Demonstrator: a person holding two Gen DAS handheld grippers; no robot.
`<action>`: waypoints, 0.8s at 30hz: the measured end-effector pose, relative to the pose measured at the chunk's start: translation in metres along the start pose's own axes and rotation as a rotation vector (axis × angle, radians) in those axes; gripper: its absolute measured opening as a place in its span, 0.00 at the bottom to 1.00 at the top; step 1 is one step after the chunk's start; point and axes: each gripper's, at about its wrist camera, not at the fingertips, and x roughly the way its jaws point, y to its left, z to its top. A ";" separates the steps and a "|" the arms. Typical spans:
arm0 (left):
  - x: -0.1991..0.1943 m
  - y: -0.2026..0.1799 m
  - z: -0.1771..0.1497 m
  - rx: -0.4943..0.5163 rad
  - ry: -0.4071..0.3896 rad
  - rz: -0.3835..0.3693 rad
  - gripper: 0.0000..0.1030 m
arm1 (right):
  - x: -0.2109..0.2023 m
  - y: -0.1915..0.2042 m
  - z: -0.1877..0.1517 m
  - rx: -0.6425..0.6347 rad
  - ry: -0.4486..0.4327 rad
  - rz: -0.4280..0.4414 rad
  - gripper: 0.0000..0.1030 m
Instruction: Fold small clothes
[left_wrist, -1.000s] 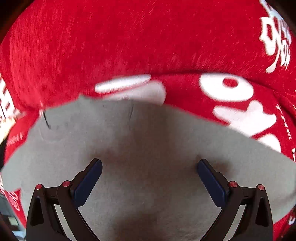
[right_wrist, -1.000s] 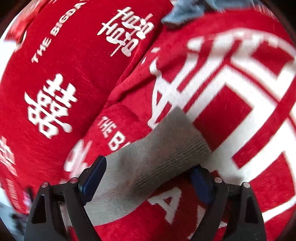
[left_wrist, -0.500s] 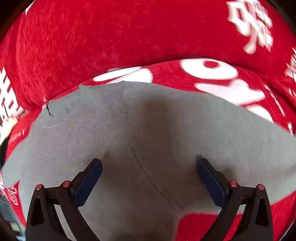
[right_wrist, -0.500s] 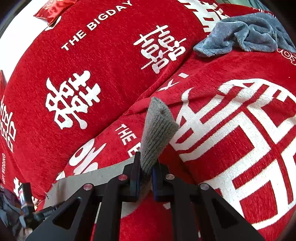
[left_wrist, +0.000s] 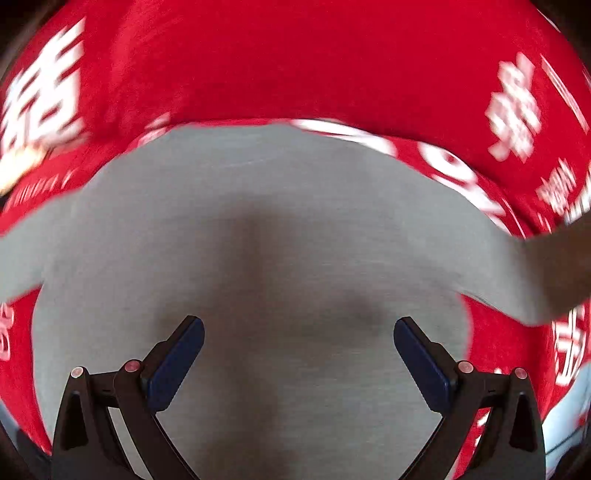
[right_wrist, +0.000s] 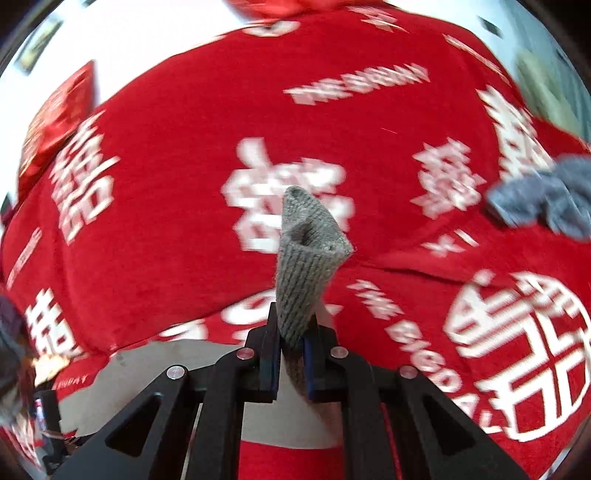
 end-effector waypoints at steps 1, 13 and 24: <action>-0.003 0.018 -0.001 -0.038 -0.008 0.005 1.00 | 0.000 0.021 0.001 -0.029 -0.002 0.012 0.10; -0.014 0.199 -0.019 -0.308 -0.047 0.019 1.00 | 0.042 0.303 -0.067 -0.388 0.080 0.145 0.10; -0.010 0.296 -0.037 -0.462 -0.041 0.019 1.00 | 0.150 0.392 -0.231 -0.593 0.470 0.114 0.21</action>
